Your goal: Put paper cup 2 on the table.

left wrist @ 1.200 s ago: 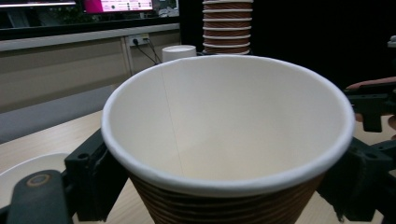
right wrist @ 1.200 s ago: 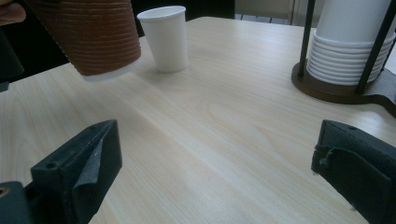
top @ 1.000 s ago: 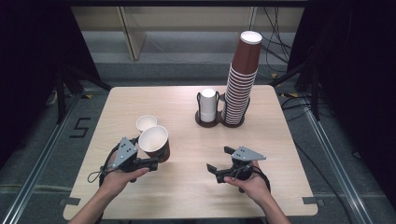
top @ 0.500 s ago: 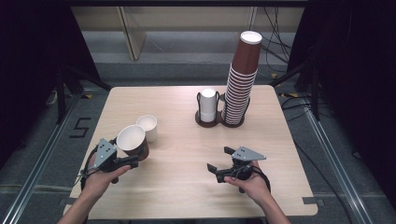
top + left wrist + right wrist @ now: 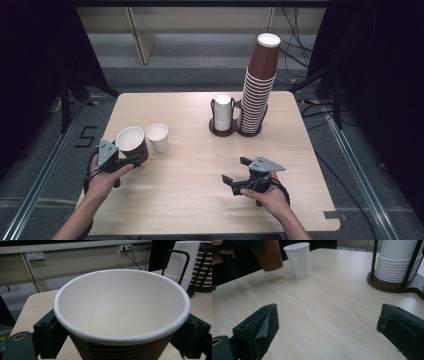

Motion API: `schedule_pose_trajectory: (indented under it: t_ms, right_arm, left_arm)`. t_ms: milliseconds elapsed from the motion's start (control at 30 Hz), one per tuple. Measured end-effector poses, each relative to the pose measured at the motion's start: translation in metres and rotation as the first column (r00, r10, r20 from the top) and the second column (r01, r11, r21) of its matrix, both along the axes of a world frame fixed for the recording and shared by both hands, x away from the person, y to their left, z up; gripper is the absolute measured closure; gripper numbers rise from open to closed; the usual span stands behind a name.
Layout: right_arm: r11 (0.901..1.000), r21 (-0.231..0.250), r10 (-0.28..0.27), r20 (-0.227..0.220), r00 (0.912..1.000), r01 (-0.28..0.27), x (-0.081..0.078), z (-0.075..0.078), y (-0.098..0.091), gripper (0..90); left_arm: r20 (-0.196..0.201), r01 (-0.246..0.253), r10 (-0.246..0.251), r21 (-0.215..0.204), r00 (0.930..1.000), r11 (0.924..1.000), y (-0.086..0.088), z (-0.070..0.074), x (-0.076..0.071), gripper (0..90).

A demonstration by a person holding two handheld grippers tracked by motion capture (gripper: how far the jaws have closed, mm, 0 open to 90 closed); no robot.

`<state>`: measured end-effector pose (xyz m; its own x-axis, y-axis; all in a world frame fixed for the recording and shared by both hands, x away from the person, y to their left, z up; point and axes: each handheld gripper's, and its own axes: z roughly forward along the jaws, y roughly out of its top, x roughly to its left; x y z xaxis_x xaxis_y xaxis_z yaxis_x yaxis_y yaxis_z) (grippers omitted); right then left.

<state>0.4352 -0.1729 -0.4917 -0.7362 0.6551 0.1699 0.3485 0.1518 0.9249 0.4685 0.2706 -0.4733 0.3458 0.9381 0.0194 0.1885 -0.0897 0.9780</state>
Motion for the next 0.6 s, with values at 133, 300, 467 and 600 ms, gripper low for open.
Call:
schedule_pose_trajectory:
  t_ms: [133, 300, 467, 600]
  right_arm:
    - [1.0000, 0.007, 0.002, 0.003, 1.0000, -0.002, 0.000, 0.000, -0.001, 4.2]
    - [1.0000, -0.002, -0.003, 0.004, 1.0000, 0.003, 0.001, 0.000, -0.002, 4.3]
    - [1.0000, 0.007, 0.005, 0.006, 1.0000, -0.005, 0.000, 0.000, -0.001, 4.4]
    - [0.9999, -0.008, -0.009, 0.025, 0.9997, 0.010, 0.001, 0.000, -0.001, 4.5]
  left_arm:
    - [-0.023, -0.033, 0.033, -0.003, 0.9992, 0.9995, 0.002, -0.005, 0.011, 12.2]
    - [-0.023, -0.046, 0.046, 0.000, 0.9987, 0.9990, 0.003, -0.008, 0.017, 12.1]
    - [-0.044, -0.058, 0.057, -0.010, 0.9974, 0.9983, 0.006, -0.014, 0.022, 11.8]
    - [-0.050, -0.058, 0.057, -0.017, 0.9971, 0.9982, 0.008, -0.017, 0.023, 11.3]
